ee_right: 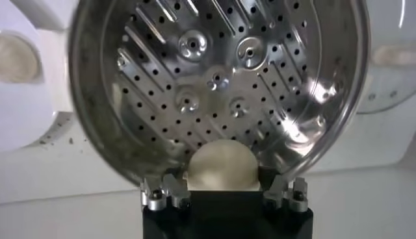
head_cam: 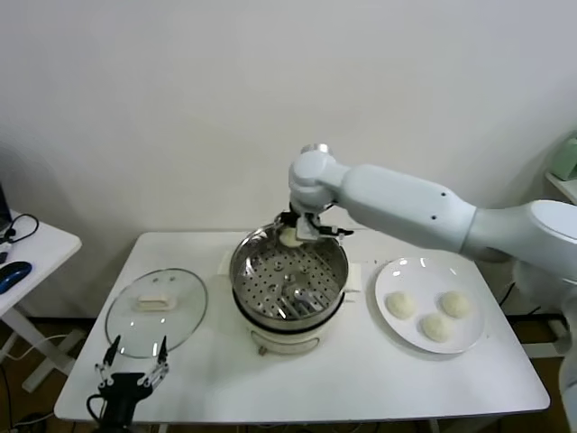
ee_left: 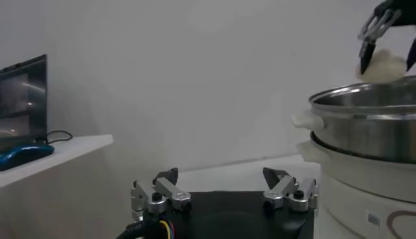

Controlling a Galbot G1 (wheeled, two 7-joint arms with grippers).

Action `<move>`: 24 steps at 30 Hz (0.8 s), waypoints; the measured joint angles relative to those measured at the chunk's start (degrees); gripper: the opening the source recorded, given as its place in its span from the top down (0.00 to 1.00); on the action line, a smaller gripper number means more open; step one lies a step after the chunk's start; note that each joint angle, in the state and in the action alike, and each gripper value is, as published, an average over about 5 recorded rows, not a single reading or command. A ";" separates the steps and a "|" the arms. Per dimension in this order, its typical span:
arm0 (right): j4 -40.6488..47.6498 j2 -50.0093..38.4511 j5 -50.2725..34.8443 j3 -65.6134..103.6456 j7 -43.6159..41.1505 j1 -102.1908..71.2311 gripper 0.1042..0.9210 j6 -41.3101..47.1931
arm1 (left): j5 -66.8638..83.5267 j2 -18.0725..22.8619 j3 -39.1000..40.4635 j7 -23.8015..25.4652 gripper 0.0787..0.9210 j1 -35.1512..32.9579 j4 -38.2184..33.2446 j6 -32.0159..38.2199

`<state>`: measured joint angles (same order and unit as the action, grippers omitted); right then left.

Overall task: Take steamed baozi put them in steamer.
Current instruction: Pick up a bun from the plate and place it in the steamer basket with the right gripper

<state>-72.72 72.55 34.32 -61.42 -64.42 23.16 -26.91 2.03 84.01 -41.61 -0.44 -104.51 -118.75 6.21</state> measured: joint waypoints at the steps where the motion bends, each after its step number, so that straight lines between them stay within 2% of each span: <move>1: 0.45 0.44 0.46 0.01 0.11 -0.34 0.22 -0.18 | 0.00 0.00 0.08 -0.01 0.12 -0.05 0.08 0.06; 12: 5.30 3.66 4.14 0.54 0.63 -3.74 0.22 -1.55 | 0.08 0.00 0.11 -0.10 0.12 0.05 0.85 0.12; 24: 6.72 4.19 4.68 0.44 0.45 -4.90 0.21 -1.84 | 0.09 0.03 0.14 -0.10 0.12 0.33 1.35 0.10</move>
<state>-66.00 76.73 39.00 -60.98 -63.97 18.26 -28.74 2.12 84.03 -41.48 -0.54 -104.18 -117.40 6.32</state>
